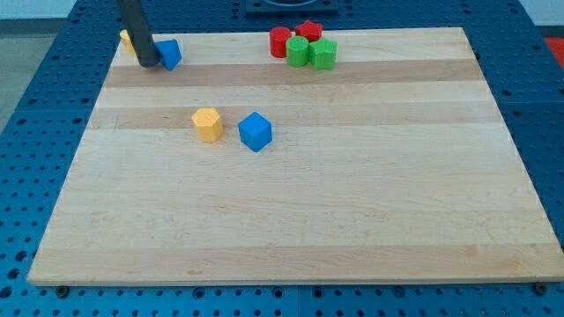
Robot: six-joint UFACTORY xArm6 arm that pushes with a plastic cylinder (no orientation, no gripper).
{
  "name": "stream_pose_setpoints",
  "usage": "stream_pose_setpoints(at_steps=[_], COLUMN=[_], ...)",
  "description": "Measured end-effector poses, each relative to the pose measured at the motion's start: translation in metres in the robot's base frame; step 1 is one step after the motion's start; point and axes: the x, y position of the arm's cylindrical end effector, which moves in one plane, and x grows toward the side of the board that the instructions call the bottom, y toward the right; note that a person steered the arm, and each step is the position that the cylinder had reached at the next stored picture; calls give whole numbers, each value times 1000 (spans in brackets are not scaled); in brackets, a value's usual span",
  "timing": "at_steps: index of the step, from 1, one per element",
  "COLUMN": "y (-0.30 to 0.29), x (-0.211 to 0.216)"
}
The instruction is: Move the triangle closely to the right of the heart
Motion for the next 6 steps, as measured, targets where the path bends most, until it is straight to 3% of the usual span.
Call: stream_pose_setpoints(at_steps=[2, 3, 6], y=[14, 45, 47], x=[37, 33, -42])
